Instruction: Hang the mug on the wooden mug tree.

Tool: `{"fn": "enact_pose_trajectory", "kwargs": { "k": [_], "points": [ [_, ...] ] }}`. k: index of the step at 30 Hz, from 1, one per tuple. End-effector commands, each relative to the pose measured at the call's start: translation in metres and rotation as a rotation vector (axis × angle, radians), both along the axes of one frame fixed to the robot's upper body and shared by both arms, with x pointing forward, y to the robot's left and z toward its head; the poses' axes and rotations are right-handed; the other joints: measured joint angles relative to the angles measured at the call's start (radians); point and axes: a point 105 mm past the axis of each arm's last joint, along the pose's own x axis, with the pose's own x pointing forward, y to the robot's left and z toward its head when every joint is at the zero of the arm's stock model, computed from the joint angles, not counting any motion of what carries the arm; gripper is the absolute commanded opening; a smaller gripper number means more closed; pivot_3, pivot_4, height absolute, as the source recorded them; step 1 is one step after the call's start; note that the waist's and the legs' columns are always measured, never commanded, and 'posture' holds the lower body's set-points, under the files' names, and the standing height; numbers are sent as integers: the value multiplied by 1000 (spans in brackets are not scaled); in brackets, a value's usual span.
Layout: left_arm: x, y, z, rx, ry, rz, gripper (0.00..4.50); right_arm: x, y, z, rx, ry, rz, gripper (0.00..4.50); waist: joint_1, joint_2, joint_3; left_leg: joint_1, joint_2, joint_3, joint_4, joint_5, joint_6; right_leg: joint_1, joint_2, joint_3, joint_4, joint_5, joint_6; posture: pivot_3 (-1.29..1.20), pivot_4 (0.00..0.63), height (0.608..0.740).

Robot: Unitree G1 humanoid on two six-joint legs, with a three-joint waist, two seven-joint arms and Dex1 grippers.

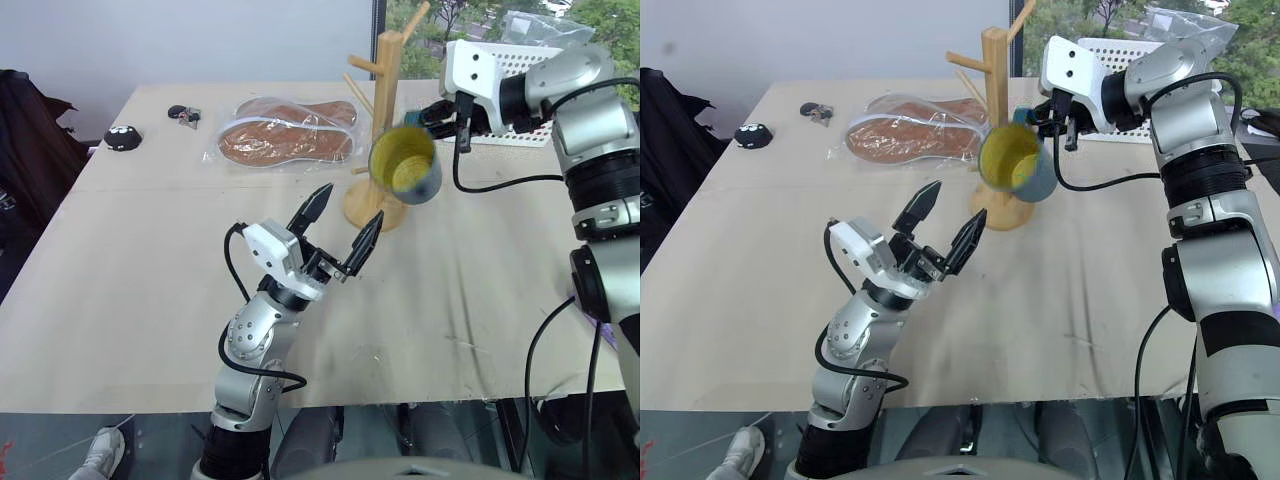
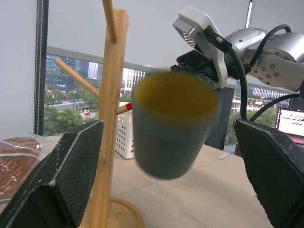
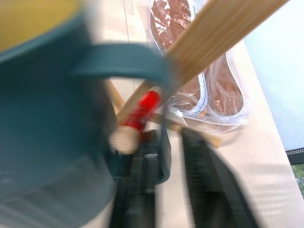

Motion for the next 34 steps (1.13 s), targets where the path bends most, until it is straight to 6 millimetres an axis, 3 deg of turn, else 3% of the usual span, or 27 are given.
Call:
{"fn": "enact_pose_trajectory", "kwargs": {
  "k": [1, 5, 9, 13, 20, 25, 30, 34],
  "points": [
    [-5, 2, 8, -24, -42, -6, 4500, -2, -5, 24, 6, -90, -24, 2661, 0, 0, 0, 0, 0, 0, 0, 0, 0, 0, 0, 0, 0, 0, 0, 0, 150, 740],
    [-4, 2, 9, -24, -41, -7, 4500, 2, -22, 30, 14, -111, -86, 4471, 2, 0, 0, 0, 0, 0, 0, 0, 0, 0, 0, 0, 0, 0, 0, 0, 150, 740],
    [-2, 3, 9, -15, -34, -8, 4500, 5, -44, 32, 60, -109, -161, 4471, 1, 0, 0, 0, -1, 0, 0, 0, 0, 0, 0, 0, 0, 0, 0, 0, 150, 740],
    [3, 11, 0, 57, 18, 16, 4500, -7, -76, 8, 172, 21, -214, 4471, 9, 0, 0, 0, 0, -2, 0, 0, 0, 1, 0, -2, -1, 0, 0, 0, 150, 740],
    [0, 46, -38, 228, 225, 84, 4500, -65, -93, -72, 515, 174, -221, 4471, 7, 0, 0, -2, 0, -2, 0, 0, 0, 0, -1, -1, 0, 0, 0, 0, 150, 740],
    [-25, 75, -84, 381, 474, 117, 4500, -120, -89, -145, 714, 285, -355, 4471, 2, 3, 0, 2, 1, 1, 0, -2, 4, 1, 0, 2, 3, 0, 0, 0, 150, 740],
    [-50, 82, -100, 434, 575, 100, 4500, -147, -93, -184, 758, 302, -475, 4471, 2, 2, -1, 10, 1, 1, 0, -4, 6, 8, -1, 1, 3, -1, 0, 0, 150, 740],
    [-51, 86, -100, 452, 576, 125, 4500, -162, -94, -205, 749, 296, -515, 4471, 2, 1, -1, 17, 1, 1, 0, -4, 6, 17, 0, 1, 1, -3, -3, 0, 150, 740]
  ]
}}
